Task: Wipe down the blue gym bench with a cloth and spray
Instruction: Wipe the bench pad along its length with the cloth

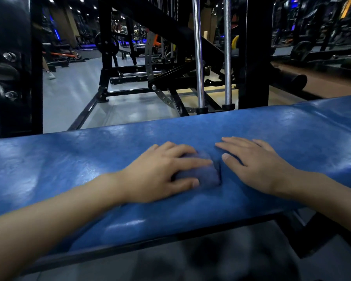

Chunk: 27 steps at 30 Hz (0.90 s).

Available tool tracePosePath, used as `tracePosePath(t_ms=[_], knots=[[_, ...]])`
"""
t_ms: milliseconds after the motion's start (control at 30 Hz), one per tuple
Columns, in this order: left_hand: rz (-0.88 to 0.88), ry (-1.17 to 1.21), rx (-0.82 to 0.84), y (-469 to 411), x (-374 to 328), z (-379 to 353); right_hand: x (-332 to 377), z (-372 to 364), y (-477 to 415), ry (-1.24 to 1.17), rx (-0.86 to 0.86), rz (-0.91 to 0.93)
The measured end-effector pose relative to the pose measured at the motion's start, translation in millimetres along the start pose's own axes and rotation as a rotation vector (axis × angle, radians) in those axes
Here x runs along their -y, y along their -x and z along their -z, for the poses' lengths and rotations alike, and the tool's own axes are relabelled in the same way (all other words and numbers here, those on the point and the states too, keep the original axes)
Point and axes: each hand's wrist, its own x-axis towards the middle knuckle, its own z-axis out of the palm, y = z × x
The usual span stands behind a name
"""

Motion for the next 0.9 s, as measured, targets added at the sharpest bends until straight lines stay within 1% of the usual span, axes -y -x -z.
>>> tracePosePath(t_ms=[67,133,233,300,367,433,500,600,667,700,733,800,900], knots=[[0.104,-0.01,0.014,-12.9,33.5,-1.7,4.3,-5.6,0.8,0.009,0.056,0.018],[0.24,-0.01,-0.011,-22.6,78.1,-2.4,4.4,-9.0,1.1,0.02,0.082,0.022],[0.503,-0.045,-0.054,-30.7,143.4,-2.4,2.8,-10.1,0.5,0.042,0.075,0.025],[0.641,-0.077,-0.063,-33.4,165.8,-4.1,3.2,-10.9,-0.4,0.059,0.066,0.026],[0.672,-0.118,-0.057,-35.1,163.5,-6.8,3.1,-11.0,-1.1,0.069,0.059,0.02],[0.62,-0.125,-0.069,-30.5,142.7,-6.1,3.2,-11.4,-0.7,0.061,0.057,0.016],[0.496,-0.08,-0.074,-17.9,109.8,-2.0,2.6,-11.5,-1.3,0.047,0.055,0.015],[0.211,-0.059,-0.027,10.4,43.8,2.6,1.7,-10.7,-3.3,-0.009,0.038,-0.004],[0.013,-0.026,-0.042,31.1,2.7,2.7,2.5,-8.8,-5.5,-0.038,-0.005,-0.032],[-0.053,-0.011,-0.052,38.1,-9.1,2.9,3.9,-7.3,-6.7,-0.034,-0.032,-0.041],[-0.086,-0.001,-0.048,41.7,-14.8,3.5,6.3,-6.1,-7.0,-0.024,-0.059,-0.043],[-0.071,0.012,-0.018,40.9,-12.6,5.9,14.1,-4.4,-6.9,-0.008,-0.086,-0.015],[0.026,0.012,0.002,27.9,11.2,6.8,28.0,-7.7,-3.4,0.011,-0.01,0.027]])
